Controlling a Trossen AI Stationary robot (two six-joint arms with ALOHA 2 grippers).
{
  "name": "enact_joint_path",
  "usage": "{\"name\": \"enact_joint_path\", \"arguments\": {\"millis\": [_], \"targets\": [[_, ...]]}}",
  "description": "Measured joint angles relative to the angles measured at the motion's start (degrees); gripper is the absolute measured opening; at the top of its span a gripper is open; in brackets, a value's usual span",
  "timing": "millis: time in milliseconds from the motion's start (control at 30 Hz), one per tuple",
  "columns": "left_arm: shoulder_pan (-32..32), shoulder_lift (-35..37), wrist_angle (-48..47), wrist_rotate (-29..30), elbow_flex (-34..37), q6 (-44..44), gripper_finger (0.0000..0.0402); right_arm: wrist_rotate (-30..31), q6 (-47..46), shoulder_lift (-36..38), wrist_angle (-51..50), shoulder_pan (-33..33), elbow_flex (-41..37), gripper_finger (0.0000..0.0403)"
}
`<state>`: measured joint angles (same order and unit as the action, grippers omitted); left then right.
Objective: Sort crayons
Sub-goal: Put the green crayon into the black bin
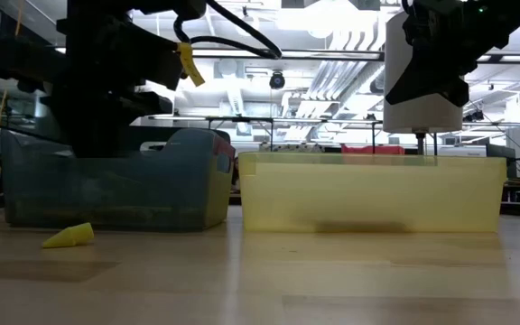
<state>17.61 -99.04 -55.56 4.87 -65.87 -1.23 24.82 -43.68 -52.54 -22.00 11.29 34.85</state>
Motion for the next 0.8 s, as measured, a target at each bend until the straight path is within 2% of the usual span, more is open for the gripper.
{"name": "enact_joint_path", "arguments": {"millis": [300,500,667,800], "targets": [[-0.36,0.97,-1.17,-3.94,0.02,-2.2,0.0097,-0.22,-0.02,-0.01,0.0,0.0,0.0,0.0],[-0.88,9.23,-1.19,-4.02,-1.18,-8.81,0.0118,-0.2,-0.02,0.0,0.0,0.0,0.0,0.0],[3.14,18.01,7.65,1.1,-0.36,-13.55,0.0117,-0.2,0.03,0.0,0.0,0.0,0.0,0.0],[8.82,18.98,14.12,5.62,0.66,-9.87,0.0114,-0.19,0.15,0.0,0.0,0.0,0.0,0.0]]}}
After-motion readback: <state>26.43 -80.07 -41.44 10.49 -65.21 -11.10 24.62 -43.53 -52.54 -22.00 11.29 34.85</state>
